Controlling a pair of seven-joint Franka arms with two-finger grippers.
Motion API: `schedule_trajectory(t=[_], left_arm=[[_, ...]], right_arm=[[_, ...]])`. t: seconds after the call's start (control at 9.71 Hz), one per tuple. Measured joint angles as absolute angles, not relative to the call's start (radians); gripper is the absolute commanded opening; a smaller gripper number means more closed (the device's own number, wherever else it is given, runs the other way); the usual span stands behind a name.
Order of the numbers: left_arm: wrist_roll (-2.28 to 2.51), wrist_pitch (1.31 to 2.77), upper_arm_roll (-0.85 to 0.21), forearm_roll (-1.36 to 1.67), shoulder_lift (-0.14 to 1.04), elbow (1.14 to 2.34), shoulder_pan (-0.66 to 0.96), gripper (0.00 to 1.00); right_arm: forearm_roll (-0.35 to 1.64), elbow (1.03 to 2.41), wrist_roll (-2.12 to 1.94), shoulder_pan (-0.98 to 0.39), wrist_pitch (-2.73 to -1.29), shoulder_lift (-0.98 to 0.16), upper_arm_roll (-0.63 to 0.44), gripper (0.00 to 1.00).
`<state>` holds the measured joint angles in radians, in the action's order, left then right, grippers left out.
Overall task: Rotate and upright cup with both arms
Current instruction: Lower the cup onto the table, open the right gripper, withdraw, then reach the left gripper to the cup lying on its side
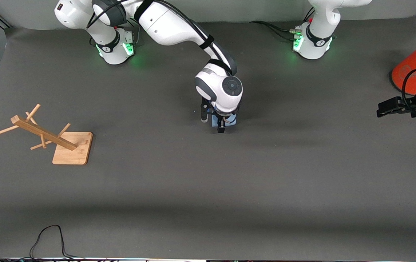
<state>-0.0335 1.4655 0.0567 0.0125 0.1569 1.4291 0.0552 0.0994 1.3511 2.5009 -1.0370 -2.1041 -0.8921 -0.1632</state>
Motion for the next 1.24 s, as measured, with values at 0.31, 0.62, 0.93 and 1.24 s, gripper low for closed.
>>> schedule_trajectory(t=[0.31,0.62,0.93,1.24], left_arm=[[-0.012,1.468,0.054,0.012,0.156,1.427,0.094,1.0],[0.013,1.468,0.052,0.012,0.151,1.424,0.125,1.0],[0.09,1.468,0.008,0.013,0.152,1.426,0.129,1.0],[0.306,1.497,-0.096,-0.032,0.175,1.43,0.192,1.0]], right_arm=[[0.099,1.296,2.5,-1.033,-2.04,-0.862,-0.171,1.0],[0.098,1.257,2.461,-1.031,-1.886,-0.765,-0.175,1.0],[0.098,1.253,2.174,-0.984,-1.658,-0.611,-0.179,1.0],[0.093,1.27,1.712,-0.918,-1.495,-0.475,-0.208,1.0]])
